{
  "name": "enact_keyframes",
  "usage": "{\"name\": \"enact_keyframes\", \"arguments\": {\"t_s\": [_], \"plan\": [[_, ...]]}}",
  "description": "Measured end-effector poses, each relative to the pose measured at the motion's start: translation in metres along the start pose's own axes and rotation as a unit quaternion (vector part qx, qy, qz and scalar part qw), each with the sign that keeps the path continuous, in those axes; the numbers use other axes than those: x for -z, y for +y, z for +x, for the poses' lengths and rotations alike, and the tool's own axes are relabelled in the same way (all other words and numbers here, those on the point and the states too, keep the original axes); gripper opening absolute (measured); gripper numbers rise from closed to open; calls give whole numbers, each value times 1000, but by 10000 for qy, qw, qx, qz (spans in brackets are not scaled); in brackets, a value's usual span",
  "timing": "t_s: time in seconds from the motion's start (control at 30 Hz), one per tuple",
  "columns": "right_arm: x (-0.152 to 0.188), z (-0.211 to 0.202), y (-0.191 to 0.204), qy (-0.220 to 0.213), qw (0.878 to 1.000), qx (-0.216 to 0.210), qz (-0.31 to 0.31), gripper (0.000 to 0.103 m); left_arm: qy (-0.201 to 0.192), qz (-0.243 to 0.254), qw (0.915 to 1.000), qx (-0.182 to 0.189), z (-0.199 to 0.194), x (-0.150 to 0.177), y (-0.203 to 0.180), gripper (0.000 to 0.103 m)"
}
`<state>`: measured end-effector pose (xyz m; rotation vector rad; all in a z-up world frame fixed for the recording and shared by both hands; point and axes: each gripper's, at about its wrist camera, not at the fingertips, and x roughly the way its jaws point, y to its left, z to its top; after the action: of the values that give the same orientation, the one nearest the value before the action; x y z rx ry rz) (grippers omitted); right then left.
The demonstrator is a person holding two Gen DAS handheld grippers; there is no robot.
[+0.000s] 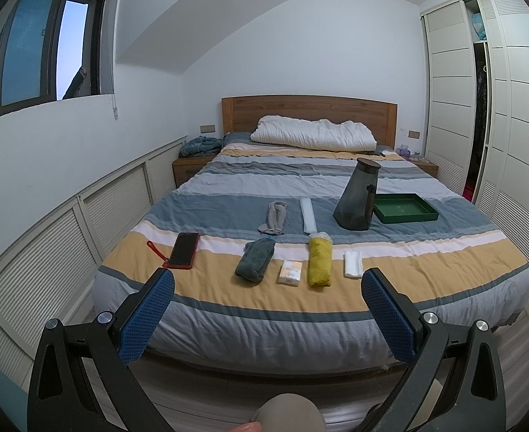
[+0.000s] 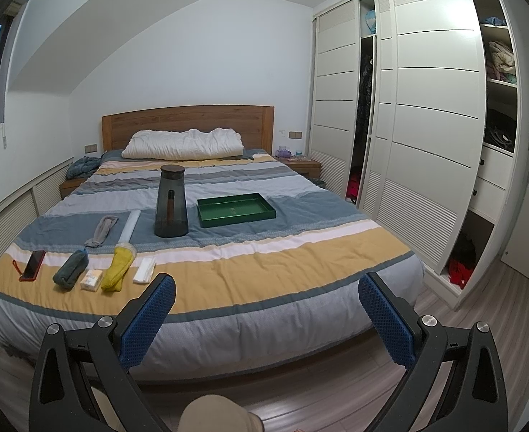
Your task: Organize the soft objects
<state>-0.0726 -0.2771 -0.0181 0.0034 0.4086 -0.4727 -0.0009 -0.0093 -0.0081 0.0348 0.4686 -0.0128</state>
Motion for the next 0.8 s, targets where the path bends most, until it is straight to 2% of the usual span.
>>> {"name": "enact_keyframes", "arguments": {"t_s": [0.8], "plan": [[0, 1, 2, -22, 10000, -5, -20, 103, -7, 23, 10000, 0, -2, -3, -1, 102]]}}
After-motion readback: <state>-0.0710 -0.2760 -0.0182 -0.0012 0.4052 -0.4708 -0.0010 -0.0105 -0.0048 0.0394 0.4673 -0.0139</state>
